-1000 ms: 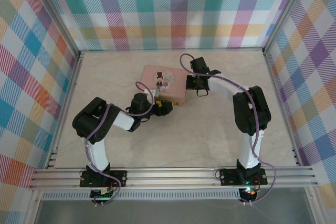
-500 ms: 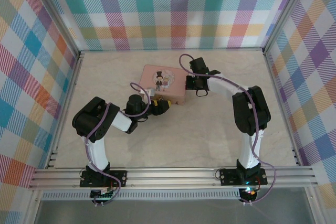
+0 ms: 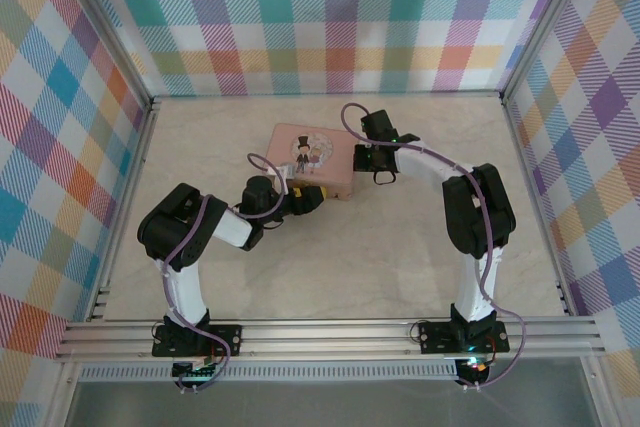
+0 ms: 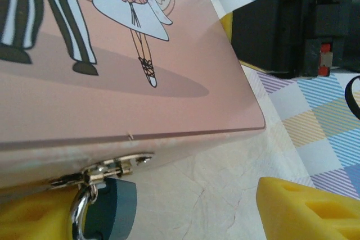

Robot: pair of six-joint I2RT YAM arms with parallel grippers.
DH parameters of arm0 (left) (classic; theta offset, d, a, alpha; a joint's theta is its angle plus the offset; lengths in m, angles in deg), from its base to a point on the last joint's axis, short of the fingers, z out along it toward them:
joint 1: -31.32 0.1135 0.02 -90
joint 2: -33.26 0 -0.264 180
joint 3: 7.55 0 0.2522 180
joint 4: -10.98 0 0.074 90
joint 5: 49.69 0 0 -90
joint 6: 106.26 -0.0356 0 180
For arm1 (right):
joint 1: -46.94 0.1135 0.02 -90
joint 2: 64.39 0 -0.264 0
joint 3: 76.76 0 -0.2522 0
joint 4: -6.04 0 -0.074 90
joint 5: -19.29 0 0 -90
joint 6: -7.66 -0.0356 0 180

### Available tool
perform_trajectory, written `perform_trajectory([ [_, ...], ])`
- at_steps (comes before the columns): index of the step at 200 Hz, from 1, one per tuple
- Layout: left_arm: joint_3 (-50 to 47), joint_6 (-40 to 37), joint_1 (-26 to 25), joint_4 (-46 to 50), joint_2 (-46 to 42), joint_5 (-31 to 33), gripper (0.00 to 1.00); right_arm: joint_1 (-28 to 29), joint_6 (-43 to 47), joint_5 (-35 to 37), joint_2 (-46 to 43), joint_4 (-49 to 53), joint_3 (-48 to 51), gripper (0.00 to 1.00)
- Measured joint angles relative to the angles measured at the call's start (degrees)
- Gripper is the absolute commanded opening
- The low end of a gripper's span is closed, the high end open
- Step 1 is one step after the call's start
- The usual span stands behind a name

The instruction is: Unlock the padlock with the key

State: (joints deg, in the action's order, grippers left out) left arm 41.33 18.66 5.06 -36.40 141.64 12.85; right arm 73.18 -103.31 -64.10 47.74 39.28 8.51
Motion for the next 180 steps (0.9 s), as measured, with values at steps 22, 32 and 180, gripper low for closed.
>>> perform_trajectory([
  [22,0.0,0.6,0.6,0.3,0.0,0.0,0.70,0.0,0.0,-0.1,0.0,0.0,0.7,0.00],
  [32,0.0,1.1,0.9,0.2,0.2,-0.1,0.70,0.1,0.0,-0.2,0.0,0.1,1.0,0.00],
  [180,1.0,7.9,1.6,-8.2,6.3,-1.5,0.63,0.2,0.0,-0.7,0.0,0.0,1.2,0.00],
])
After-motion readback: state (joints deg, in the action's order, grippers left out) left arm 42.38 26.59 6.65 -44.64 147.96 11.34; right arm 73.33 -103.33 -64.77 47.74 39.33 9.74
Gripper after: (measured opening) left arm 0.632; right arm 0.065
